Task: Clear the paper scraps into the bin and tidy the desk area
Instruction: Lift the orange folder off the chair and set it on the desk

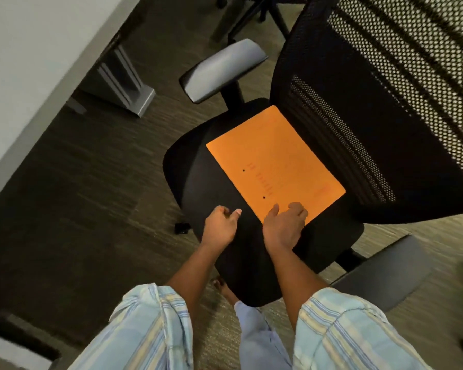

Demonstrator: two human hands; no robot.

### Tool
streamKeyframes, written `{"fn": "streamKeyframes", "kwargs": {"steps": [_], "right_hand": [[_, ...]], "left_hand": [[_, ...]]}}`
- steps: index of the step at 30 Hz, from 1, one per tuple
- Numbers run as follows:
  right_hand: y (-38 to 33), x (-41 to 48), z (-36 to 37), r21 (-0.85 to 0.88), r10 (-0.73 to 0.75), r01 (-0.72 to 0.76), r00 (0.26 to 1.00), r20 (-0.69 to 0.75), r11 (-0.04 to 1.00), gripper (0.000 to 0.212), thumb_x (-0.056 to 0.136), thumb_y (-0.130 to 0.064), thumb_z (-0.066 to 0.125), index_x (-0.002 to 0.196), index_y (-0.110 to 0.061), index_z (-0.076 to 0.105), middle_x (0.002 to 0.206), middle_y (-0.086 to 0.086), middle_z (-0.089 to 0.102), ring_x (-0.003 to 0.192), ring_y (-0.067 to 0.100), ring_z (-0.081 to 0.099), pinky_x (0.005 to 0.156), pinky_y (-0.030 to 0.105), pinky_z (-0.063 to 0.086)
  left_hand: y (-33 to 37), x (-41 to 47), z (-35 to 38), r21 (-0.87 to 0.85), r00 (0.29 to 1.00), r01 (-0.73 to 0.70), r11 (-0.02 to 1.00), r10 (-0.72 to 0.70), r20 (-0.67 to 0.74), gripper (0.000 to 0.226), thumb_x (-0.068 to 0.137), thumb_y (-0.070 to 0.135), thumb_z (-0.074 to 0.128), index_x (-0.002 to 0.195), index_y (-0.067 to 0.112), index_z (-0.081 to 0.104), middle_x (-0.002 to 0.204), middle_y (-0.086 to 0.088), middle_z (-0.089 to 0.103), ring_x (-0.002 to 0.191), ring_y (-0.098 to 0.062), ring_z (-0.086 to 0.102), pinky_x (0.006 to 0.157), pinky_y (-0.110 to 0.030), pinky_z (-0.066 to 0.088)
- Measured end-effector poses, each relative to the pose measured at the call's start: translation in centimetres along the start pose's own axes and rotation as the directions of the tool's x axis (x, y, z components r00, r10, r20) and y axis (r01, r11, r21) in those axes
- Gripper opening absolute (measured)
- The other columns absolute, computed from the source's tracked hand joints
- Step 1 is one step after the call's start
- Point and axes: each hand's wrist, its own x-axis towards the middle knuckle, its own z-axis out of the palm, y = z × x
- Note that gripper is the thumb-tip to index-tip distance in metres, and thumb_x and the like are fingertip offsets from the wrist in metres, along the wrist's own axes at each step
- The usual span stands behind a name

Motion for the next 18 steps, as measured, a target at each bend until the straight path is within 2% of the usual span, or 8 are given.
{"fn": "streamKeyframes", "kwargs": {"steps": [3,6,8,10,12,14,16,18], "right_hand": [[0.4,3.0,-0.4,0.042,0.356,-0.356,0.935,0.013,0.934,0.054,0.090,-0.038,0.057,0.130,-0.009,0.034,0.131,0.019,0.040,0.114,0.040,0.047,0.085,0.053,0.046],[1.4,5.5,-0.9,0.081,0.553,-0.558,0.829,0.083,0.826,0.067,0.087,-0.038,0.062,0.135,-0.005,0.029,0.140,0.021,0.036,0.123,0.041,0.041,0.091,0.052,0.043],[2.2,6.5,-0.9,0.125,0.575,-0.587,0.810,0.119,0.800,0.065,0.085,-0.033,0.066,0.132,-0.005,0.031,0.139,0.022,0.040,0.122,0.042,0.044,0.091,0.050,0.045],[3.1,6.8,-0.7,0.233,0.578,-0.598,0.801,0.155,0.767,0.058,0.082,-0.025,0.070,0.125,-0.007,0.034,0.129,0.022,0.050,0.112,0.040,0.054,0.087,0.049,0.051],[3.7,6.6,-0.6,0.342,0.582,-0.604,0.794,0.176,0.720,0.052,0.081,-0.017,0.071,0.120,-0.007,0.037,0.120,0.021,0.057,0.104,0.037,0.060,0.078,0.043,0.054],[4.1,6.3,-0.6,0.388,0.563,-0.591,0.803,0.197,0.707,0.047,0.084,-0.015,0.070,0.118,-0.006,0.039,0.118,0.021,0.058,0.102,0.036,0.061,0.072,0.038,0.051],[4.0,5.9,-0.6,0.406,0.551,-0.588,0.806,0.217,0.700,0.044,0.086,-0.014,0.068,0.118,-0.003,0.040,0.119,0.021,0.058,0.103,0.036,0.061,0.071,0.036,0.049],[3.9,5.5,-0.5,0.412,0.553,-0.593,0.802,0.227,0.691,0.043,0.086,-0.014,0.067,0.118,-0.002,0.041,0.118,0.021,0.059,0.104,0.036,0.061,0.072,0.035,0.048]], "left_hand": [[1.4,1.4,1.3,-0.210,0.989,0.139,0.968,-0.127,0.071,0.062,0.084,0.043,0.064,0.131,0.009,0.043,0.110,-0.004,0.059,0.099,-0.023,0.060,0.089,-0.044,0.054],[2.5,2.5,2.6,-0.293,0.976,0.205,0.934,-0.174,0.131,0.071,0.082,0.038,0.068,0.138,0.007,0.035,0.118,-0.007,0.057,0.104,-0.023,0.058,0.094,-0.044,0.052],[3.2,3.0,3.5,-0.320,0.973,0.220,0.922,-0.185,0.138,0.062,0.083,0.035,0.068,0.132,0.007,0.042,0.114,-0.006,0.057,0.099,-0.021,0.059,0.093,-0.044,0.052],[3.9,3.2,4.1,-0.411,0.972,0.227,0.883,-0.182,0.148,0.032,0.085,0.032,0.067,0.106,0.010,0.057,0.106,-0.007,0.060,0.088,-0.018,0.060,0.086,-0.043,0.055],[4.2,3.5,4.5,-0.489,0.971,0.237,0.840,-0.186,0.150,0.018,0.086,0.028,0.066,0.091,0.011,0.061,0.099,-0.006,0.064,0.083,-0.016,0.061,0.080,-0.041,0.057],[4.2,3.6,4.5,-0.484,0.970,0.242,0.841,-0.198,0.140,0.022,0.085,0.027,0.067,0.097,0.010,0.059,0.099,-0.004,0.062,0.084,-0.016,0.060,0.075,-0.037,0.056],[4.0,3.7,4.4,-0.443,0.967,0.254,0.860,-0.217,0.133,0.035,0.086,0.025,0.066,0.113,0.008,0.053,0.109,-0.005,0.060,0.094,-0.020,0.060,0.076,-0.035,0.054],[3.8,3.7,4.1,-0.418,0.969,0.247,0.874,-0.212,0.129,0.033,0.088,0.020,0.063,0.116,0.008,0.052,0.113,-0.008,0.061,0.097,-0.022,0.060,0.073,-0.033,0.052]]}}
